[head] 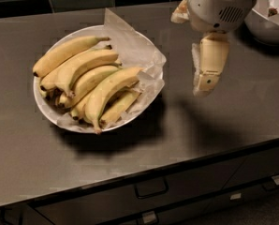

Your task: Pick banana from white bowl

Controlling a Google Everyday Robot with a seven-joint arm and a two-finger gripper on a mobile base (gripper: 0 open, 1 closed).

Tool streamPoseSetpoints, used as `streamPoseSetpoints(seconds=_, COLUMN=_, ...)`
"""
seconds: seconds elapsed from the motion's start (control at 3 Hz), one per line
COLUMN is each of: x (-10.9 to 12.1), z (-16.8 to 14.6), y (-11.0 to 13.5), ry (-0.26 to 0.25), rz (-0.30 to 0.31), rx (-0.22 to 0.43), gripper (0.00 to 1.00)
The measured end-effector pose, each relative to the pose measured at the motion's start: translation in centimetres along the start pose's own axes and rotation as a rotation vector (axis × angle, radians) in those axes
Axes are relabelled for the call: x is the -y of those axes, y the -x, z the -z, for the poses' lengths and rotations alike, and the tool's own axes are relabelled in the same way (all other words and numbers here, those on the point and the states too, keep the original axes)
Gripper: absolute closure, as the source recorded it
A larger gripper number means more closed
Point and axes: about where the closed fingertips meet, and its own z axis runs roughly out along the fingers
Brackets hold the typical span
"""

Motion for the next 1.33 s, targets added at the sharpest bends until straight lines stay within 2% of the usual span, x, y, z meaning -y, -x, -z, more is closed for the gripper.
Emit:
streamPoseSetpoints(seconds=0.33, x=0.0, z=0.0, y=0.0, ry=0.000, rz=0.000, rx=0.000, gripper=0.00)
streamPoseSetpoints(seconds=0.67, x=0.5, z=0.1, y=1.0, ry=-0.019, rz=0.021, rx=0.010, gripper=0.00)
streamPoseSetpoints(seconds=1.33, x=1.0, z=-1.6, y=5.1, ry=0.033, rz=0.119, rx=0.048, gripper=0.00)
